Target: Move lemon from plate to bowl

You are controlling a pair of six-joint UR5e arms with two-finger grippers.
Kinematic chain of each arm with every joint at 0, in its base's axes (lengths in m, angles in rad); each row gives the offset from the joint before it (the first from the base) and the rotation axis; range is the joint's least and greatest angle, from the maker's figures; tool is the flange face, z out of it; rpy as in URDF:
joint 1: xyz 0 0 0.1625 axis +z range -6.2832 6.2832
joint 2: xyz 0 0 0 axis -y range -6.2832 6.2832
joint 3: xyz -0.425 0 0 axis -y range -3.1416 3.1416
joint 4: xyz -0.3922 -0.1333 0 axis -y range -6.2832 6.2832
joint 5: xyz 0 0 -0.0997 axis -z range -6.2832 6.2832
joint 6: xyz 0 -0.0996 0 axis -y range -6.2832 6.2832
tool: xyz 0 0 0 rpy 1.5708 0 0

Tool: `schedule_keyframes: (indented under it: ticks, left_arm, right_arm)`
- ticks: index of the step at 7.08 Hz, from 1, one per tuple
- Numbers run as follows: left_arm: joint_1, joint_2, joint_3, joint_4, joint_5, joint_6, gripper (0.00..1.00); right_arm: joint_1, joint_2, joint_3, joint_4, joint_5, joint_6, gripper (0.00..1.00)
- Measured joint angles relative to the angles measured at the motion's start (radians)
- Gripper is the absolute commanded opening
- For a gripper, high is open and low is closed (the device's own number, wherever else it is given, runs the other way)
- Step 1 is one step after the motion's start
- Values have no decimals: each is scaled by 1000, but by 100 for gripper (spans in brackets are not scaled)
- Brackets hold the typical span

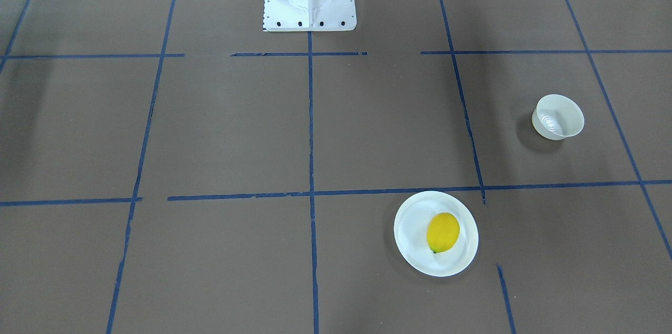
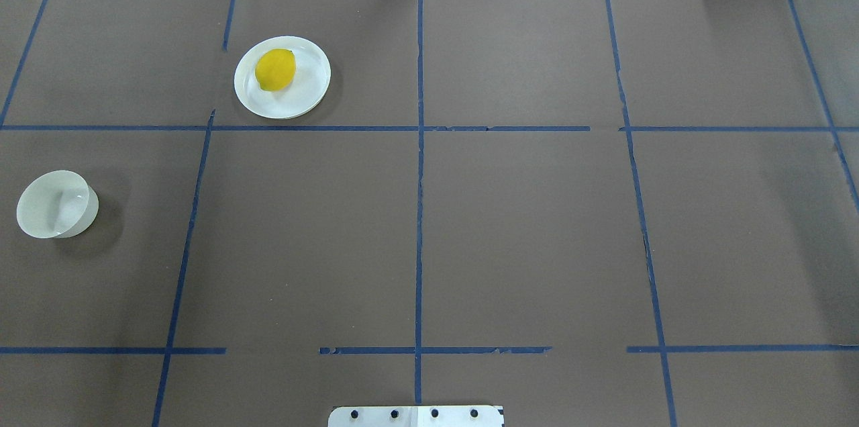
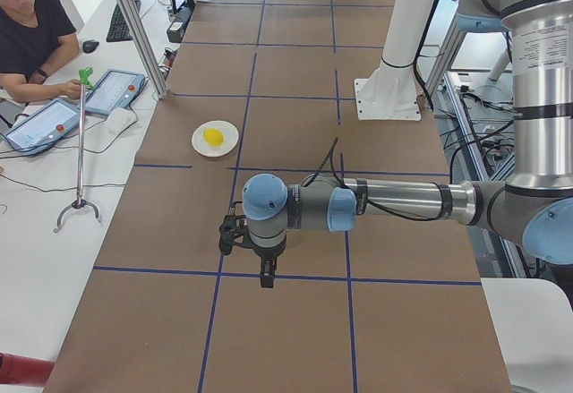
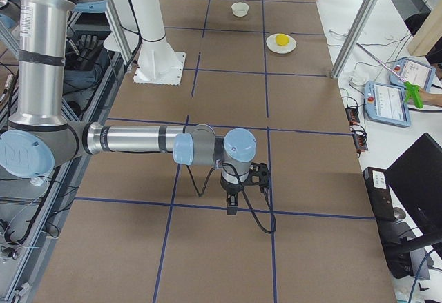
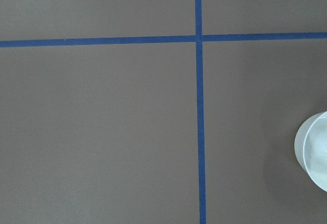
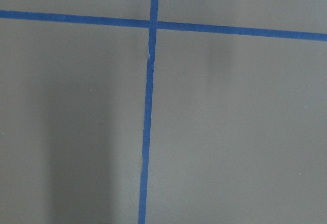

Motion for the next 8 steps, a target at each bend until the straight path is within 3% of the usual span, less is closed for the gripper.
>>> schedule_keyframes:
  ticks: [5,8]
  left_arm:
    - [25,-99,-2,-7,-2,-9,100]
    - [214,-267,4,-30,7,-63,100]
  right_arm:
    - [0,0,0,0,0,0,100]
    - [0,0,0,0,0,0,100]
